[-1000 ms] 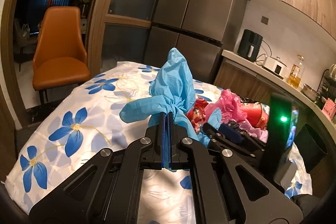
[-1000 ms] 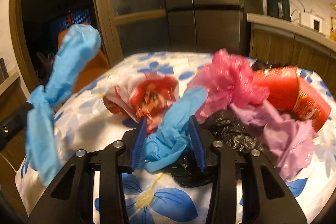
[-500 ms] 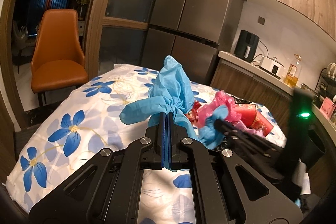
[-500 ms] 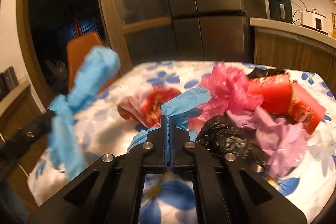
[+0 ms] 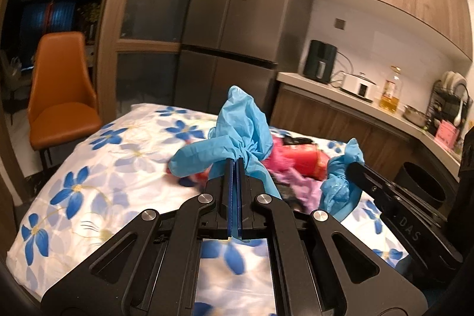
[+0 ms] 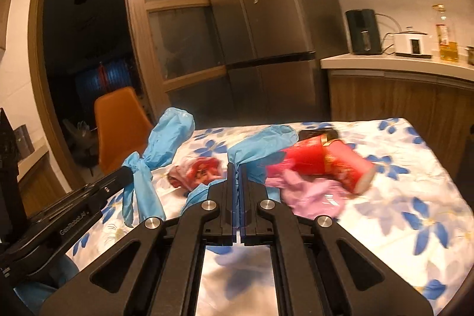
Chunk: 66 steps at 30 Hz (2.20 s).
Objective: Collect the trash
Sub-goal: 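Grasp the blue glove with the left tool while the right tool grasps another blue glove, then carry both blue gloves over the black trash bin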
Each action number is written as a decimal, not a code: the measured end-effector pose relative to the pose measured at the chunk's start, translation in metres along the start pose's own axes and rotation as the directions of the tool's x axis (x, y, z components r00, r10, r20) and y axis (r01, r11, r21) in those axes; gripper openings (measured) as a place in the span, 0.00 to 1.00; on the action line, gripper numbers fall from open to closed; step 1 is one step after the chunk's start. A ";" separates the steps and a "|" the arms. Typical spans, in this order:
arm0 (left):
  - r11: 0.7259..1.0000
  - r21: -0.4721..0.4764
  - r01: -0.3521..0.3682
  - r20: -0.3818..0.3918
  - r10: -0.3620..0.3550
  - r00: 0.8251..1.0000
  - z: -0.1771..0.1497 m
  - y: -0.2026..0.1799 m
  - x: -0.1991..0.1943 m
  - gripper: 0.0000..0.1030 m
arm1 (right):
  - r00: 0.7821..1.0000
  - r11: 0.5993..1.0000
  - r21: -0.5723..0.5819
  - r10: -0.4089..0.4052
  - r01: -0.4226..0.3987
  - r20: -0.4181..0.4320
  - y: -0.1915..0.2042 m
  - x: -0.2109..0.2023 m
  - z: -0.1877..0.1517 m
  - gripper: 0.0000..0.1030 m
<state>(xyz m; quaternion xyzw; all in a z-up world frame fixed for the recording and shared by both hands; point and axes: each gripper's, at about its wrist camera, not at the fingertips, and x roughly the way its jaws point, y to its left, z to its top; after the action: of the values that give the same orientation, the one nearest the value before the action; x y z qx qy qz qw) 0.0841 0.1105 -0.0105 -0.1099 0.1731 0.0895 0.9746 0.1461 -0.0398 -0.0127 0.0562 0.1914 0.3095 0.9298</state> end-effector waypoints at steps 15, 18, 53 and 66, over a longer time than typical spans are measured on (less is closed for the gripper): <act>0.979 0.135 0.155 -0.030 -0.152 0.988 -0.005 -0.115 0.017 0.01 | 0.979 0.980 0.076 -0.191 0.185 0.077 -0.090 -0.075 0.000 0.02; 0.968 0.165 0.190 -0.035 -0.186 0.982 -0.006 -0.140 0.022 0.01 | 0.970 0.972 0.089 -0.227 0.219 0.090 -0.105 -0.086 0.001 0.02; 0.809 0.320 0.493 -0.066 -0.500 0.863 -0.007 -0.376 0.072 0.01 | 0.756 0.774 0.262 -0.627 0.576 0.187 -0.282 -0.184 0.025 0.02; 0.778 0.315 0.543 -0.114 -0.537 0.836 -0.015 -0.413 0.104 0.01 | 0.744 0.754 0.278 -0.648 0.595 0.164 -0.316 -0.176 0.031 0.02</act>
<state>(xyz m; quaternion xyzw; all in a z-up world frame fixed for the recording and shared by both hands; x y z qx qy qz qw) 0.2634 -0.2754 0.0147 0.0116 0.1555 -0.2249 0.9618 0.2041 -0.3978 0.0016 0.1238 0.1116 -0.0512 0.9847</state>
